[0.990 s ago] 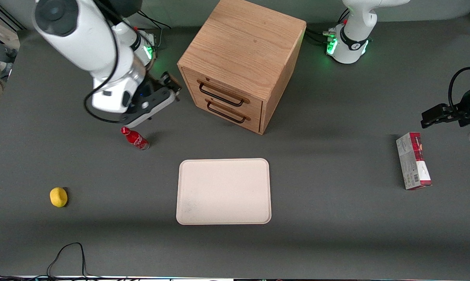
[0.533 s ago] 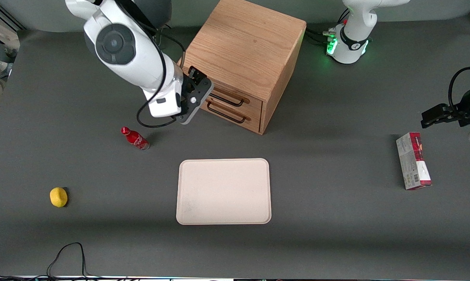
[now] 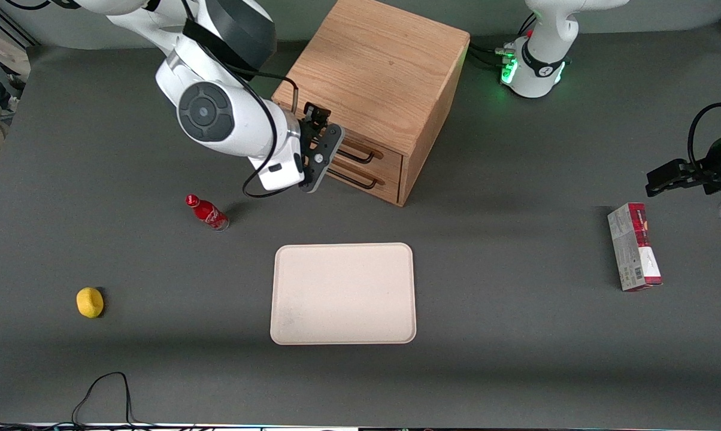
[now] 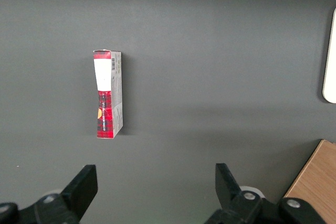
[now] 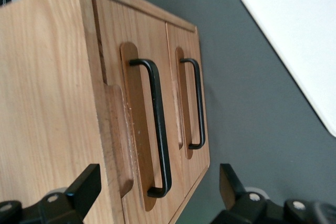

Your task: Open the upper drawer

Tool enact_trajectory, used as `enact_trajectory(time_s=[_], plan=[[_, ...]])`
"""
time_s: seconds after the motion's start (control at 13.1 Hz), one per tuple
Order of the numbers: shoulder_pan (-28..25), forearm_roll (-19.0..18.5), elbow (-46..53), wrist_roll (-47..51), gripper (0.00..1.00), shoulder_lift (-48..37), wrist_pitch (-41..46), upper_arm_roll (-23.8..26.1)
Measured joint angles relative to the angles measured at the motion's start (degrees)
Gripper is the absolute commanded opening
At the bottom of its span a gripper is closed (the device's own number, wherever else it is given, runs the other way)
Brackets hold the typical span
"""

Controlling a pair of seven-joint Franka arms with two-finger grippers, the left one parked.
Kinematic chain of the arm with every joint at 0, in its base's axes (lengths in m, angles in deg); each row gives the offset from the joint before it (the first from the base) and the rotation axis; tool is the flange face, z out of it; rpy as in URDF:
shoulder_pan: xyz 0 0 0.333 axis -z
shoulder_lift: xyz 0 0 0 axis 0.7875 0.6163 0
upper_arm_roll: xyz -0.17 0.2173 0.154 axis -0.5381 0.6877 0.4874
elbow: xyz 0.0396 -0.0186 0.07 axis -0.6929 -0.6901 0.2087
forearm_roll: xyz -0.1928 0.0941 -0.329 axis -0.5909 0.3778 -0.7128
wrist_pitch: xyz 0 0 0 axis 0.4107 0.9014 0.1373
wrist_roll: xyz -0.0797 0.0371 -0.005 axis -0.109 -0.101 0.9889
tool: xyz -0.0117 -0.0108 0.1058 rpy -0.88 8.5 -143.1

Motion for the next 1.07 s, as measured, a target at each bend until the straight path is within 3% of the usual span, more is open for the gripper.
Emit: enact_trajectory(time_s=[1.07], plan=[[-0.14, -0.98, -8.71, -2.56, 1.0, 1.59, -8.95, -0.05]])
